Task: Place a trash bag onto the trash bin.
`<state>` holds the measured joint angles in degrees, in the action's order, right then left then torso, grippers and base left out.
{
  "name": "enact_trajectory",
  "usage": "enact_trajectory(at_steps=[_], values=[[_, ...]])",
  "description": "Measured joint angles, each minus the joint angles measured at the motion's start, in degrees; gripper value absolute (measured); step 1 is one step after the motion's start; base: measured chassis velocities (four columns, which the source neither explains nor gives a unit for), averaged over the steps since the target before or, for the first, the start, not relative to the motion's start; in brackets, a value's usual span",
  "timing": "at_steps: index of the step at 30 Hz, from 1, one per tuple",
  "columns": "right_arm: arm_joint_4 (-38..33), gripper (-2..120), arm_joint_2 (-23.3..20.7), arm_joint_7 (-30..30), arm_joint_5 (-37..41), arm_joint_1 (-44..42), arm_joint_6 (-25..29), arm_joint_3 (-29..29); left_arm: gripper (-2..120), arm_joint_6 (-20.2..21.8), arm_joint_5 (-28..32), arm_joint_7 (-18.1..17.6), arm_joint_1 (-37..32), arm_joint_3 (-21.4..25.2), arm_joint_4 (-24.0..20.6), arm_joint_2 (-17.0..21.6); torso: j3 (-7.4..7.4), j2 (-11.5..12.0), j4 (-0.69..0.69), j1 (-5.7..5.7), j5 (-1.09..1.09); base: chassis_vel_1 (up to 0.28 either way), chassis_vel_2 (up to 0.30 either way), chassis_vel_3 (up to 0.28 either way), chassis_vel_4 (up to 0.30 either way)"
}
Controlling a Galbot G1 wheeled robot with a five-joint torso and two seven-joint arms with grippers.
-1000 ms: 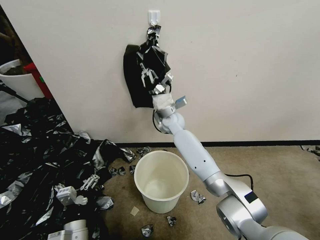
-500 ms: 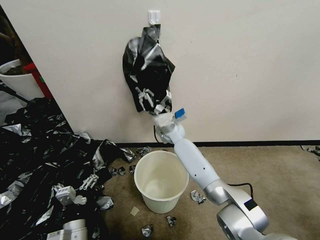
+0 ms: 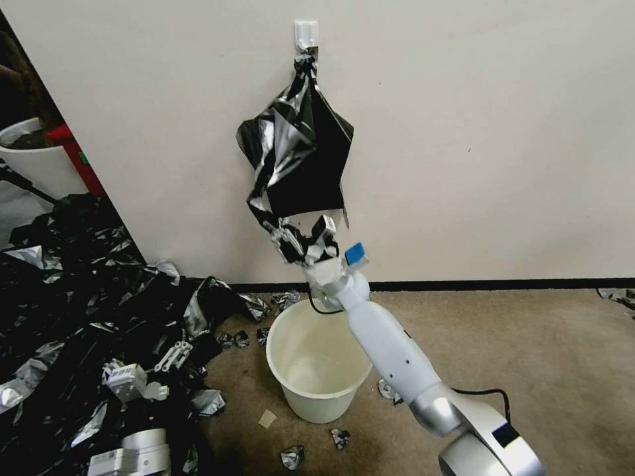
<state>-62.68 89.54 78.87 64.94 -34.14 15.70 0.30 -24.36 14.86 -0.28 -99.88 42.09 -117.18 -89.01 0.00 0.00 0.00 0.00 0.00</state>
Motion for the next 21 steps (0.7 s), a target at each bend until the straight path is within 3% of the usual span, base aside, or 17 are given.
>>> enact_trajectory(at_steps=[7, 12, 13, 14, 15, 17, 18, 19, 21], values=[[-0.9, 0, -1.3, 1.4, -2.1, -2.1, -0.1, -0.8, 100, 0.5, 0.8, 0.0, 1.4, -0.3, 0.3, 1.8, 0.0, 0.0, 0.0, 0.0, 0.0, 0.0, 0.0, 0.0, 0.0], [-2.6, 0, -2.2, -2.0, -2.8, -3.3, 1.3, -1.2, 100, 0.5, 0.8, 0.0, 1.4, -0.7, 0.5, 2.0, 0.0, 0.0, 0.0, 0.0, 0.0, 0.0, 0.0, 0.0, 0.0], [-4.2, 0, -2.8, -6.4, -3.1, -4.2, 3.1, -0.9, 100, 0.5, 0.9, 0.0, 1.4, -0.9, 0.5, 2.0, 0.0, 0.0, 0.0, 0.0, 0.0, 0.0, 0.0, 0.0, 0.0], [-7.2, 0, -3.8, -14.8, -3.7, -6.0, 5.4, -0.4, 100, 0.5, 1.0, 0.0, 1.5, -1.2, 0.6, 2.2, 0.0, 0.0, 0.01, 0.0, -0.01, 0.0, 0.0, 0.0, 0.0], [-7.2, 0, -3.8, -14.8, -3.7, -6.0, 5.4, -0.4, 100, 0.5, 1.0, 0.0, 1.5, -1.2, 0.6, 2.2, 0.0, 0.0, 0.01, 0.0, -0.01, 0.0, 0.0, 0.0, 0.0], [-11.2, 0, -5.2, -24.6, -5.4, -8.3, 7.3, 0.2, 100, 0.5, 1.1, 0.0, 1.7, -1.5, 0.7, 2.5, 0.0, 0.0, 0.02, 0.0, -0.01, 0.0, 0.0, 0.0, 0.0], [-16.2, 7, -7.1, -35.9, -8.2, -11.6, 9.0, 0.6, 100, 0.5, 1.4, 0.0, 2.0, -1.9, 0.7, 2.9, 0.0, 0.0, 0.0, 0.0, -0.01, 0.0, 0.0, 0.0, 0.0], [-16.2, 7, -7.1, -35.9, -8.2, -11.6, 9.0, 0.6, 100, 0.5, 1.4, 0.0, 2.0, -1.9, 0.7, 2.9, 0.0, 0.0, 0.0, 0.0, -0.01, 0.0, 0.0, 0.0, 0.0], [-24.6, 18, -10.6, -47.8, -10.4, -17.7, 10.0, 0.6, 100, 0.5, 1.8, 0.0, 2.4, -2.6, 0.8, 3.4, 0.0, 0.0, 0.0, 0.0, -0.02, 0.0, 0.0, 0.0, 0.0]])
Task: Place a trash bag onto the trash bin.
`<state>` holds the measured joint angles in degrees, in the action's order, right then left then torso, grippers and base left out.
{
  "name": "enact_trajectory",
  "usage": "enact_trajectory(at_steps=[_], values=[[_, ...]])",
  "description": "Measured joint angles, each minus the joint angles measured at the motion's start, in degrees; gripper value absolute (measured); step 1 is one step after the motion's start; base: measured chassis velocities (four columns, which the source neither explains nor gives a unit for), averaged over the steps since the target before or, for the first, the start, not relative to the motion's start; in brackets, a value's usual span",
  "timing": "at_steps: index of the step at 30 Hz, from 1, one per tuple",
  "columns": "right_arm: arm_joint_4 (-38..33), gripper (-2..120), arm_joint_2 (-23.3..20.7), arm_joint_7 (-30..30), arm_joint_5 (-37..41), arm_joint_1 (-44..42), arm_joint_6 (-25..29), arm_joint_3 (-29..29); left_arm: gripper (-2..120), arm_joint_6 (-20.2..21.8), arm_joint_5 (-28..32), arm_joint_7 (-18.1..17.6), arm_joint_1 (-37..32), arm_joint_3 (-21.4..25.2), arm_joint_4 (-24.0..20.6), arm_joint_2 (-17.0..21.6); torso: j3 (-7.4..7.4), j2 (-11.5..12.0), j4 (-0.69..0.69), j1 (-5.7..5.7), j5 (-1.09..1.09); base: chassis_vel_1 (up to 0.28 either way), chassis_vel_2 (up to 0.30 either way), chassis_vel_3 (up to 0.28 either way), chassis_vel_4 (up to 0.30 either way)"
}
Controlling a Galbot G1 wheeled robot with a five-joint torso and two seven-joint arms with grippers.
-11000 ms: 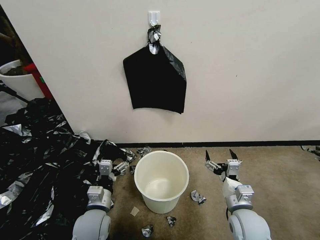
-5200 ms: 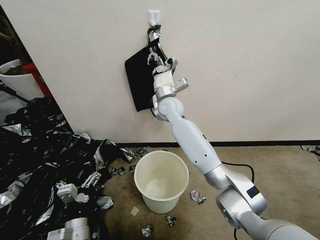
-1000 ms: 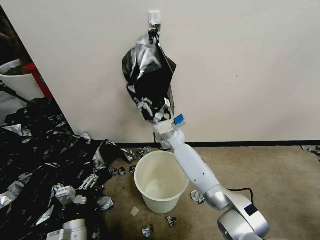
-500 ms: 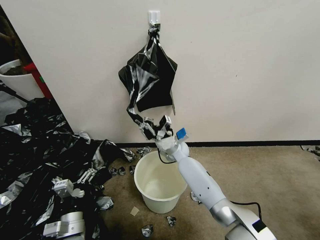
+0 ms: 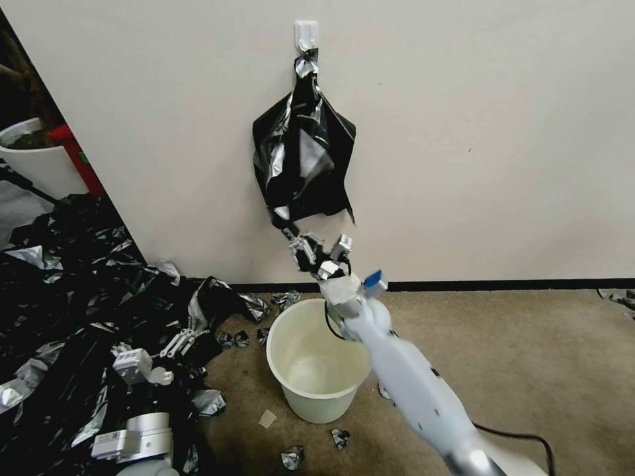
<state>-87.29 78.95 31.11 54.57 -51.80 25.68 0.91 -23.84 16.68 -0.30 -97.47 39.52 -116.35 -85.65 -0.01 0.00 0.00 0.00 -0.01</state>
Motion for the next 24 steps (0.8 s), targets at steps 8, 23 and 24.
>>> enact_trajectory(at_steps=[8, 23, 24], values=[[-18.3, 46, -6.0, -24.7, -22.1, -13.6, -0.6, -4.3, 100, 0.0, 0.6, 0.0, 0.8, -1.5, 0.3, 0.6, 0.0, 0.0, -0.02, -0.01, 0.01, 0.0, 0.0, 0.0, 0.0], [-16.3, 97, -8.1, -39.3, -44.0, 10.1, -16.3, -0.6, 100, 1.0, 0.8, -0.1, 0.6, -0.9, -0.9, 0.6, 0.01, 0.0, 0.01, -0.01, 0.02, 0.0, 0.0, 0.0, 0.0], [-15.8, 98, -8.1, -39.2, -43.9, 11.6, -17.4, 0.0, 100, 1.1, 0.8, -0.1, 0.5, -0.7, -0.9, 0.6, 0.01, 0.0, 0.01, 0.0, 0.02, 0.0, 0.0, 0.0, 0.0]])
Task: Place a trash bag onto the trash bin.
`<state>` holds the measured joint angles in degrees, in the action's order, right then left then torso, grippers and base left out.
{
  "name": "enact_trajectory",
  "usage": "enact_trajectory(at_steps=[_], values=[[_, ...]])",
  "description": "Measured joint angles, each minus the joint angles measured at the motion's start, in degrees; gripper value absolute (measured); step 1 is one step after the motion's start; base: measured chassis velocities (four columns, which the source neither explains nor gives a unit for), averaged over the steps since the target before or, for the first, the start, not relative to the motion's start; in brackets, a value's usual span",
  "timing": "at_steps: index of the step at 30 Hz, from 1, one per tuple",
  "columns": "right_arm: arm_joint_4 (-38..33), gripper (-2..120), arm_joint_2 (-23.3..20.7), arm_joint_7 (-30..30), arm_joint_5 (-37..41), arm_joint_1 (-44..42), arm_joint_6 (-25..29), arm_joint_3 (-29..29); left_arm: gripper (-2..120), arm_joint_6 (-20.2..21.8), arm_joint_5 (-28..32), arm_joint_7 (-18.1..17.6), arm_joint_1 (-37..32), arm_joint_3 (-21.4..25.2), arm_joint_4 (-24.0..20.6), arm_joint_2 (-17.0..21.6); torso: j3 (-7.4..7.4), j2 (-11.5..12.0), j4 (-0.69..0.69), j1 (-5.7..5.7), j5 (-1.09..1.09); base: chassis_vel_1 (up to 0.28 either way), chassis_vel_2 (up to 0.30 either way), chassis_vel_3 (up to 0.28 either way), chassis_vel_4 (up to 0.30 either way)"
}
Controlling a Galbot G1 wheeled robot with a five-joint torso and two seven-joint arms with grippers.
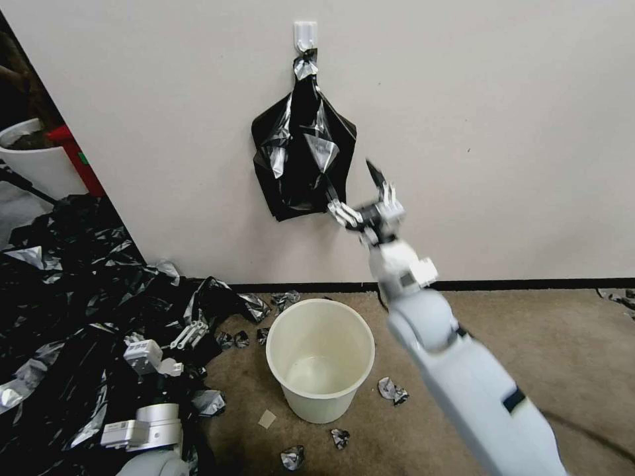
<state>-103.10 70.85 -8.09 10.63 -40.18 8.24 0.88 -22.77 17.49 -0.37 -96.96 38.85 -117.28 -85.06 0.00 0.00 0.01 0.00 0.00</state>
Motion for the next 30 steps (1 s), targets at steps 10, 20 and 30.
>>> enact_trajectory(at_steps=[10, 20, 30], values=[[1.5, 100, -2.9, 3.2, 0.7, 6.7, -10.5, 3.3, 100, 0.0, 0.3, -1.0, 0.0, 0.8, 0.2, 0.1, 0.0, 0.0, -0.02, 0.0, 0.0, 0.0, 0.0, 0.0, 0.0], [1.9, 69, -5.2, 6.7, 0.7, 10.0, -13.0, 4.7, 100, 0.2, 0.3, -1.8, 0.2, 0.6, 0.0, 0.3, 0.0, 0.0, -0.02, 0.0, 0.0, 0.0, 0.0, 0.0, 0.0], [1.5, 29, -6.9, 7.8, -0.6, 9.2, -14.1, 4.9, 100, 0.6, 1.0, -1.9, 0.4, 1.3, -1.1, 1.5, 0.0, 0.0, -0.02, 0.0, -0.01, 0.0, 0.0, 0.0, 0.0]])
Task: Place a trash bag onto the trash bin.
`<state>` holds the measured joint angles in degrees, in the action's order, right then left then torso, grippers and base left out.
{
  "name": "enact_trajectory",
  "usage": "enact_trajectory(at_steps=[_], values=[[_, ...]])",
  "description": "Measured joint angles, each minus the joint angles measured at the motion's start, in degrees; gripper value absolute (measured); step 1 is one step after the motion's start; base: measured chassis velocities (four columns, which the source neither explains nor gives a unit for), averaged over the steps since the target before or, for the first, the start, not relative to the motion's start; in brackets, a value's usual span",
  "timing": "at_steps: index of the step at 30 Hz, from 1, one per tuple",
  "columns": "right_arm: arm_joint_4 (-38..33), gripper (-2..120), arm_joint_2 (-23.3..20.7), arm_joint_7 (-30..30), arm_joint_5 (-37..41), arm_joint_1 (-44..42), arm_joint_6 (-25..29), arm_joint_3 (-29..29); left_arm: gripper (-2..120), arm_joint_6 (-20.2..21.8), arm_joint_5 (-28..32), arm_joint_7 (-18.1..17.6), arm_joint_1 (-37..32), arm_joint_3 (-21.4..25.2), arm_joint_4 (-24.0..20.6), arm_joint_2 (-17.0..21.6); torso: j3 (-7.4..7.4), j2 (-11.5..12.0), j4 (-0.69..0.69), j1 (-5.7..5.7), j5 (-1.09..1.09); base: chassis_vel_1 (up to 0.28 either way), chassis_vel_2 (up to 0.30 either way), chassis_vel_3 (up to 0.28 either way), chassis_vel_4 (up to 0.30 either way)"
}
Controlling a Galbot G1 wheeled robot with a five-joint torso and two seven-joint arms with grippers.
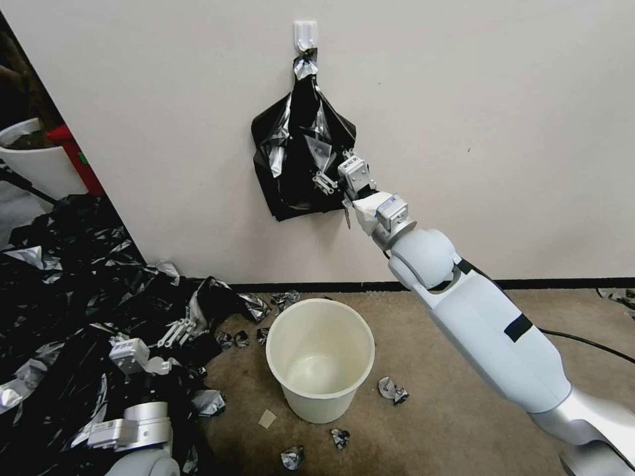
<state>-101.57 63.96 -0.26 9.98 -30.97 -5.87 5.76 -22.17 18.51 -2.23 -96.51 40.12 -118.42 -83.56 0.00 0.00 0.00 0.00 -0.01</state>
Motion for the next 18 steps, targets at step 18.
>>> enact_trajectory(at_steps=[18], values=[[-7.0, 0, -1.5, 0.7, 15.0, -4.2, -0.3, -2.4, 100, 2.1, 5.4, -0.1, 4.0, -1.7, -2.2, 6.6, 0.0, 0.0, 0.0, 0.0, 0.01, 0.0, 0.0, 0.0, 0.0]])
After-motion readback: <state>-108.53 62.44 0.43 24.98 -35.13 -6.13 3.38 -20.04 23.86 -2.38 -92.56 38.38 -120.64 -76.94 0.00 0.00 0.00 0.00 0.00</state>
